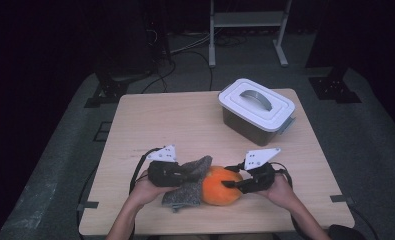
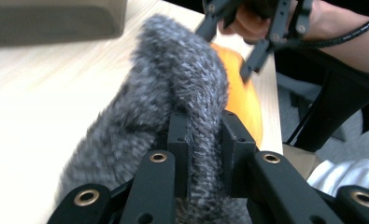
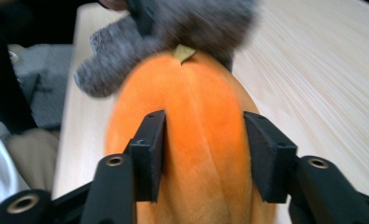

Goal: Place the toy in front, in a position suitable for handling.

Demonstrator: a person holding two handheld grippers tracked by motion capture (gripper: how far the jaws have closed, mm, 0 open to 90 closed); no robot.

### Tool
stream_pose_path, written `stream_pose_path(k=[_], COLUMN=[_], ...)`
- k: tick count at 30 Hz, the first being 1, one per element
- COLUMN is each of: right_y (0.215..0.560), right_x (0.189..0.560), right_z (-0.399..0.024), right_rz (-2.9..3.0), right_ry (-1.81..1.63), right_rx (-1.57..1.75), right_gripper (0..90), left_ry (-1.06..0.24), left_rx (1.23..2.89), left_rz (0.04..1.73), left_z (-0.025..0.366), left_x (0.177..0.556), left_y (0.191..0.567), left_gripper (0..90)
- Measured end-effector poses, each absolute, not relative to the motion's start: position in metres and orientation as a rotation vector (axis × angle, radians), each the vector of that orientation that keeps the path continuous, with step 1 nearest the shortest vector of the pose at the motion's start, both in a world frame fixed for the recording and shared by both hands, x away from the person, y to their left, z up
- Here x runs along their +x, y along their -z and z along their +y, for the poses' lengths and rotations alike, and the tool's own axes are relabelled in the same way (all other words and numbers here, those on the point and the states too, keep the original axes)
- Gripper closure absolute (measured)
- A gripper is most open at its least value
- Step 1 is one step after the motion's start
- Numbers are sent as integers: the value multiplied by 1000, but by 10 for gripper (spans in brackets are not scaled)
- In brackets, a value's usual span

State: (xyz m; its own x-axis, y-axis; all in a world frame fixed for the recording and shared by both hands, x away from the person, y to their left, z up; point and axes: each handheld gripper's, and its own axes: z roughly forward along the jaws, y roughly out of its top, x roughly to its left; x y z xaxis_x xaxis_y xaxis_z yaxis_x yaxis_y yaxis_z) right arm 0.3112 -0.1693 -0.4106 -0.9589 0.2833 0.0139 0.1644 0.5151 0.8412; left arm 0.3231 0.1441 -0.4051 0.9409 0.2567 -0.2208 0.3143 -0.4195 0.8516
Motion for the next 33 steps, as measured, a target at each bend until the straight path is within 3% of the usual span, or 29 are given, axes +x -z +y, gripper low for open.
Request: stream_pose_path(k=[7, 12, 16, 18, 21, 28, 33], right_y=[410, 390, 395, 402, 403, 401, 413], right_x=[325, 305, 301, 300, 298, 297, 305], right_z=[-198, -175, -158, -152, -155, -157, -170], right_rz=[2632, 2662, 2653, 2643, 2591, 2524, 2605], right_ry=[-1439, -1335, -1187, -1182, -1270, -1508, -1428], right_rx=[572, 412, 375, 402, 355, 349, 296], right_gripper=[408, 277, 262, 440, 569, 585, 553], left_ry=[100, 131, 128, 120, 109, 52, 73], left_rx=[2023, 2015, 2031, 2038, 2026, 1976, 2062], left_rz=[408, 369, 362, 366, 361, 310, 403], left_z=[135, 122, 117, 117, 123, 132, 134], left_x=[324, 321, 318, 318, 319, 313, 323], left_y=[412, 411, 412, 413, 406, 380, 409], left_gripper=[766, 767, 769, 774, 779, 786, 789])
